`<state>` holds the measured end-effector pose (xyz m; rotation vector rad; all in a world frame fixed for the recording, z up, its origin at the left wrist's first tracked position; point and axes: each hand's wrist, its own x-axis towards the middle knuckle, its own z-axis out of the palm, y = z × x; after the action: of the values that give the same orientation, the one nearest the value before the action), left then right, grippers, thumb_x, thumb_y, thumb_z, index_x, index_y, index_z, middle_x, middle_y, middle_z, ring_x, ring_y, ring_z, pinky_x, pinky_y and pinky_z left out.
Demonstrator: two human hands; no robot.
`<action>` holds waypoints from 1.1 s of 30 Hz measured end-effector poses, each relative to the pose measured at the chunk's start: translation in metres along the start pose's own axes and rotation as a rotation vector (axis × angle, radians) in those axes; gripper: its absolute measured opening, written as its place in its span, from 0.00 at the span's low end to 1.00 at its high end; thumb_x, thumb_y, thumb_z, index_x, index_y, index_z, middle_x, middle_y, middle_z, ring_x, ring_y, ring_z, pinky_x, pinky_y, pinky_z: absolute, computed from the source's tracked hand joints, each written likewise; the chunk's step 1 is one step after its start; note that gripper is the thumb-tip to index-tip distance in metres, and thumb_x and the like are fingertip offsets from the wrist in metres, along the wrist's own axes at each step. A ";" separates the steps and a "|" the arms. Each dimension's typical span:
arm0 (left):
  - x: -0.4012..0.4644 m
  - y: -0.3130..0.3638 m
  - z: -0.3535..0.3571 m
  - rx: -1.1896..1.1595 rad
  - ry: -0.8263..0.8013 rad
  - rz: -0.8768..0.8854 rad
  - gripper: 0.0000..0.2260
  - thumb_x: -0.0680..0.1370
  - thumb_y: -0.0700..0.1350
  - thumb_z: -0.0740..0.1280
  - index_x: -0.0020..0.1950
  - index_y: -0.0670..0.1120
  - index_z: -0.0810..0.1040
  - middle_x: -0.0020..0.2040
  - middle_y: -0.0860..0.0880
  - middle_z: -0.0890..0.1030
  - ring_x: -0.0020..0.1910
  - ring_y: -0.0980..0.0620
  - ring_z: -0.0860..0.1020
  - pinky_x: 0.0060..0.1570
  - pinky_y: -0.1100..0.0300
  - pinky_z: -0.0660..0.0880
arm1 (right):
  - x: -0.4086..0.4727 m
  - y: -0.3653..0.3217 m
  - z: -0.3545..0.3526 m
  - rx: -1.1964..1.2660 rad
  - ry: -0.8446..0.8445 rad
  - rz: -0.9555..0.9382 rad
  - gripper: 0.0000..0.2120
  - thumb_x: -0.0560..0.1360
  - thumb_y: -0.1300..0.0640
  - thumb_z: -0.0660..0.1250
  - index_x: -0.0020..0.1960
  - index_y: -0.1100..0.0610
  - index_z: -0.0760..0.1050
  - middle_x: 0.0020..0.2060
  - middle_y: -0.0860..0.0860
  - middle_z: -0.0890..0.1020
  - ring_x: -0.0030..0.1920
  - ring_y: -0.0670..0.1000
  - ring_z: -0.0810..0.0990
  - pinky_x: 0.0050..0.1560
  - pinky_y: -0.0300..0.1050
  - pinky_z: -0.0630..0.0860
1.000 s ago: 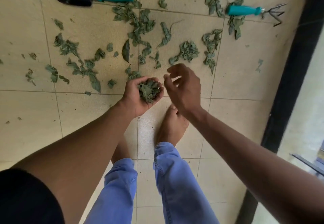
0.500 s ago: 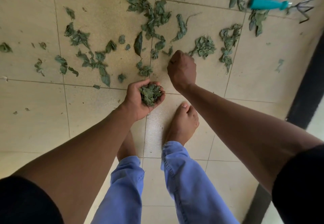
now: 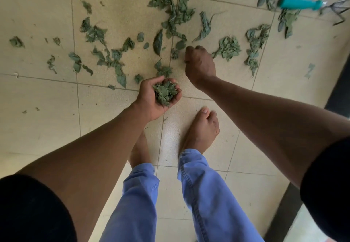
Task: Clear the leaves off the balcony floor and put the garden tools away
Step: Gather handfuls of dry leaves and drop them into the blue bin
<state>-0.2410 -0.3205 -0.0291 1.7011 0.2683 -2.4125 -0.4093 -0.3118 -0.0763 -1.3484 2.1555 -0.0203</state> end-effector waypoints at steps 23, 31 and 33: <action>-0.022 0.014 -0.041 -0.224 -0.068 0.038 0.16 0.82 0.47 0.61 0.41 0.40 0.81 0.42 0.42 0.80 0.43 0.45 0.80 0.48 0.54 0.82 | -0.021 -0.052 -0.009 0.023 0.065 -0.082 0.16 0.79 0.67 0.63 0.64 0.57 0.76 0.58 0.55 0.78 0.47 0.50 0.75 0.38 0.38 0.67; -0.027 0.020 -0.081 -0.215 -0.042 0.046 0.16 0.82 0.47 0.62 0.41 0.40 0.81 0.43 0.42 0.81 0.42 0.45 0.82 0.48 0.52 0.82 | 0.013 -0.062 0.009 -0.001 -0.002 -0.044 0.14 0.74 0.70 0.60 0.58 0.60 0.74 0.54 0.59 0.75 0.41 0.56 0.71 0.34 0.42 0.63; -0.030 0.020 -0.085 -0.205 -0.035 0.038 0.16 0.82 0.47 0.61 0.41 0.40 0.81 0.42 0.42 0.81 0.42 0.45 0.82 0.47 0.52 0.82 | 0.015 -0.071 0.006 0.089 0.072 -0.068 0.14 0.74 0.69 0.60 0.57 0.59 0.75 0.51 0.56 0.77 0.42 0.56 0.74 0.32 0.41 0.63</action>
<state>-0.1491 -0.3174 -0.0302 1.5597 0.4573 -2.2957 -0.3530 -0.3571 -0.0664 -1.3890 2.1406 -0.1920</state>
